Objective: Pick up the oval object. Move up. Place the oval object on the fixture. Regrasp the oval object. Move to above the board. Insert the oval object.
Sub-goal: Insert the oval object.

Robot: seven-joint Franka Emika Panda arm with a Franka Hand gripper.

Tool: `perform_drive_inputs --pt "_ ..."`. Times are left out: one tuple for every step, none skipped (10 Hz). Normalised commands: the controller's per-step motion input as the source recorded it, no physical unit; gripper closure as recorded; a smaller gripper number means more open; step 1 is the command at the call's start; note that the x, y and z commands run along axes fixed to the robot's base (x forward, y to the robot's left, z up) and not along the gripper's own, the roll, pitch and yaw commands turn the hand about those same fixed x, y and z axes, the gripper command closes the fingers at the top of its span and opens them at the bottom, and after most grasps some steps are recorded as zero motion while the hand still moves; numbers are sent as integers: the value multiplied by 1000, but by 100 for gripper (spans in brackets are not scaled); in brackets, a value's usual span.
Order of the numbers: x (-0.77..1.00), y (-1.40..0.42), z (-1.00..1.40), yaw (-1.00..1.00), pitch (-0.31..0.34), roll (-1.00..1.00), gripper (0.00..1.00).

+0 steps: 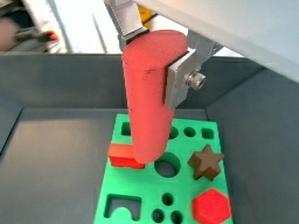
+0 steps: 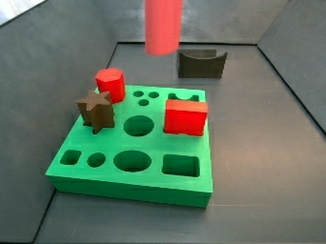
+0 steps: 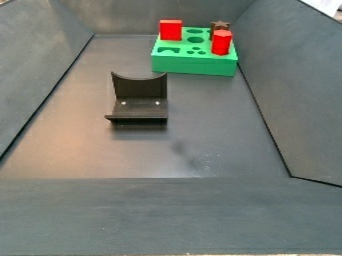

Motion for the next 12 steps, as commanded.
perform_drive_inputs --pt "0 0 -49 -863 -247 -169 100" --pt "0 0 -71 -874 -237 -151 100" --pt "0 -23 -94 -874 -207 -110 100" --pt "0 -94 -171 -846 -199 -64 100" --pt "0 -194 -226 -769 -186 -14 100" --pt "0 -214 -223 -754 -176 0 100" --pt "0 -300 -234 -671 -151 0 100" --pt "-3 -323 -223 -660 -130 0 100" --pt "-46 -346 -211 -620 -109 13 100" --pt "-120 -294 -209 -611 -106 9 100" --pt "-160 -209 -157 -651 -100 0 100" --pt "-214 -123 -100 -560 -77 0 100"
